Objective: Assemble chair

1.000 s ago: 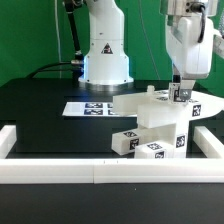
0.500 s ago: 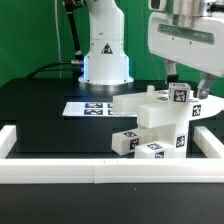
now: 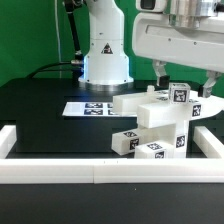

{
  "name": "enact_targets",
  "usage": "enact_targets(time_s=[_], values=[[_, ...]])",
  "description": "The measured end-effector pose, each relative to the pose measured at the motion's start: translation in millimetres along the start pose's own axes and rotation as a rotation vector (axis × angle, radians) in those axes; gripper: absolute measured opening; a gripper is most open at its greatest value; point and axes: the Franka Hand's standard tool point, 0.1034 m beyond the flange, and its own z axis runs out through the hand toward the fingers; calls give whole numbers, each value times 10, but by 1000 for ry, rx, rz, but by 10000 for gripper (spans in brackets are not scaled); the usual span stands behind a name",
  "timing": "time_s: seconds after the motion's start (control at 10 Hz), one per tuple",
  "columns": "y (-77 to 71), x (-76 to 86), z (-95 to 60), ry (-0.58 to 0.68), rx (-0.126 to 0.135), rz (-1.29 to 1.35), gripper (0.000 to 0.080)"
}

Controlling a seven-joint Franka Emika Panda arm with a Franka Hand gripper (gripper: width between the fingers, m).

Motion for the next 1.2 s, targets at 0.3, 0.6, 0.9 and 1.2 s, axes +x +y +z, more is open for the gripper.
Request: enact_targets(time_s=[0.3, 0.6, 0.9, 1.2], values=[[-12, -1, 14, 12, 5, -240, 649], [-9, 2, 14, 15, 0, -421, 649], [16, 33, 13, 19, -8, -565, 529], [36, 59, 12, 18, -8, -571, 285]])
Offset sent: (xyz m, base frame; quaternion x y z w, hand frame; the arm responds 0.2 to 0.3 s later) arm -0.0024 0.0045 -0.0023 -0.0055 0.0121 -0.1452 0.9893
